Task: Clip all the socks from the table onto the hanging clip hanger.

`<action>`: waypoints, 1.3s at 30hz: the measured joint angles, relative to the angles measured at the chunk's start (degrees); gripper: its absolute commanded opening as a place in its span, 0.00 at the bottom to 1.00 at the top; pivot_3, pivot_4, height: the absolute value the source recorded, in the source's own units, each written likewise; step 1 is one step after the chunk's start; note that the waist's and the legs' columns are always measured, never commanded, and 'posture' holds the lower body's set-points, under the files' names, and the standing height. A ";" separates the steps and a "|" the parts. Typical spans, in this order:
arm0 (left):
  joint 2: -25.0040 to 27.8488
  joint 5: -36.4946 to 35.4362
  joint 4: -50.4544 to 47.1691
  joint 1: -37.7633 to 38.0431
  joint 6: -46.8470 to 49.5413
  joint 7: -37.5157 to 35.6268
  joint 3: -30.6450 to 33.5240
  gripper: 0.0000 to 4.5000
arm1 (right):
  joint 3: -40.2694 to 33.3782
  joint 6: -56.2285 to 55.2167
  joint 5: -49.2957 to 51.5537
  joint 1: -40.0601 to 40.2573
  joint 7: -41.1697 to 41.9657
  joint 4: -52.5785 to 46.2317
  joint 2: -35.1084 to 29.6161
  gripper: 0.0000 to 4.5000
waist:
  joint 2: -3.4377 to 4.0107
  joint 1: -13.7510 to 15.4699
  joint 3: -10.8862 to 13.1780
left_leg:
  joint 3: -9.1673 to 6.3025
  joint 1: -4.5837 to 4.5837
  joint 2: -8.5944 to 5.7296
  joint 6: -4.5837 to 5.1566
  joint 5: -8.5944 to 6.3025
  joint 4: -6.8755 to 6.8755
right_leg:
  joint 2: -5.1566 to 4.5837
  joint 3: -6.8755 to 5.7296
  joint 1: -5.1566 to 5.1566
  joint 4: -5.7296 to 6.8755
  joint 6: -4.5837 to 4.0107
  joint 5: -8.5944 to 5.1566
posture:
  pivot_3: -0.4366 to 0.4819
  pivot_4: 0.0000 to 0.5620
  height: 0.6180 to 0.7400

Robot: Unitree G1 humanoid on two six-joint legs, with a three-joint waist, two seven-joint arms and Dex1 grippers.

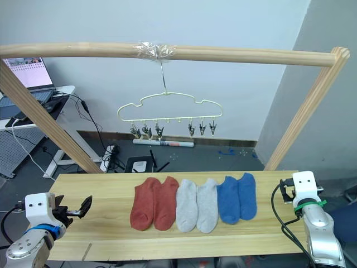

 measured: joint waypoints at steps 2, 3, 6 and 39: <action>-1.34 -2.07 -2.24 0.34 0.21 -0.49 0.32 1.00 | -0.12 0.21 0.80 -0.03 0.74 0.00 -0.23 1.00 | 0.03 0.00 0.15 | 0.00 0.00 0.00 0.00 0.00 0.00 | 0.00 0.01 0.00 0.00 0.01 0.00 | 0.60 0.23 1.00; -1.56 -2.71 -3.07 0.57 0.25 -0.79 0.39 1.00 | -0.26 0.25 1.15 -0.05 1.11 0.00 -0.43 1.00 | 0.04 0.00 0.23 | 0.00 -0.01 0.00 0.00 0.00 0.00 | 0.00 0.00 0.00 0.00 0.00 0.00 | 0.60 0.23 1.00; -1.94 -5.30 -7.98 1.92 1.56 -1.65 0.74 1.00 | -0.47 0.44 3.88 -0.05 4.96 -0.08 -1.76 1.00 | 0.06 -0.03 0.41 | -0.01 -0.01 0.01 0.00 0.00 0.00 | 0.00 0.01 0.00 0.00 0.00 0.00 | 0.60 0.24 1.00; -6.39 -10.18 -16.42 -23.64 11.81 5.40 -9.23 0.60 | 15.35 18.34 30.96 -24.98 30.28 -25.25 -5.33 1.00 | -0.33 0.04 3.63 | -0.28 -0.27 -0.02 0.01 0.00 0.07 | 0.02 -0.19 -0.04 -0.17 0.46 0.28 | 0.56 0.34 1.00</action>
